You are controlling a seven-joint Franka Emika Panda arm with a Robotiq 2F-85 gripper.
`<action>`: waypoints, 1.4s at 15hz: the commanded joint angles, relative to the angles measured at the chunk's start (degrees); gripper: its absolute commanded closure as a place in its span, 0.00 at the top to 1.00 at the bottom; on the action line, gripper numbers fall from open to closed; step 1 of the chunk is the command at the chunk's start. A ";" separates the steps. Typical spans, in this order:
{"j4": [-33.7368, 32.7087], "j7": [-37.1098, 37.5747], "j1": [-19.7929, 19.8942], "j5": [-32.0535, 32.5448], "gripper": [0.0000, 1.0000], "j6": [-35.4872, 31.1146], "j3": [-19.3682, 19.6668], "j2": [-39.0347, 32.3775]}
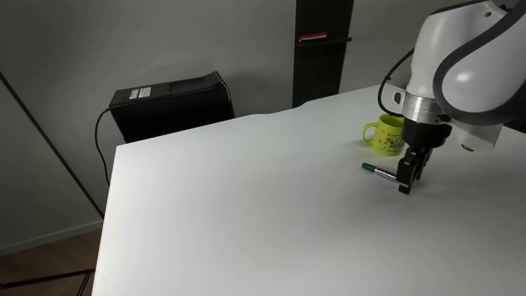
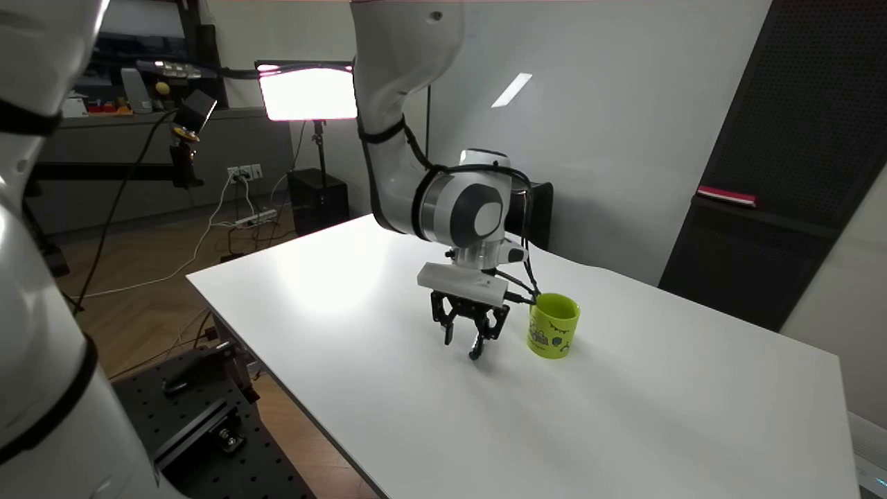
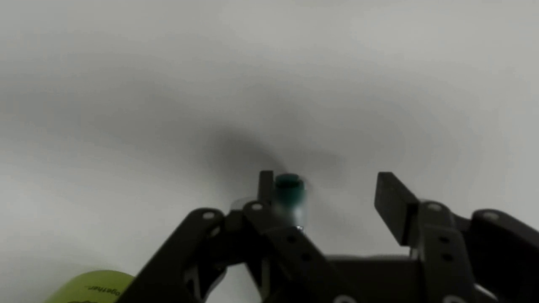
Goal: Remove the marker out of the cup and put it on the table
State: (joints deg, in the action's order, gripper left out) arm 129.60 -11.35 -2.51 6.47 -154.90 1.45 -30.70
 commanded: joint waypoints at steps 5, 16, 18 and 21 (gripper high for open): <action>-2.73 2.88 1.21 -0.14 1.00 10.22 0.10 5.71; -2.23 19.90 1.22 -3.67 1.00 23.86 1.16 19.22; -3.59 17.39 1.62 -3.14 1.00 23.62 0.84 17.22; -3.16 18.01 1.62 -3.21 1.00 23.62 0.84 18.00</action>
State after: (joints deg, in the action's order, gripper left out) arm 126.55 6.62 -1.29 3.15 -131.44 2.68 -12.71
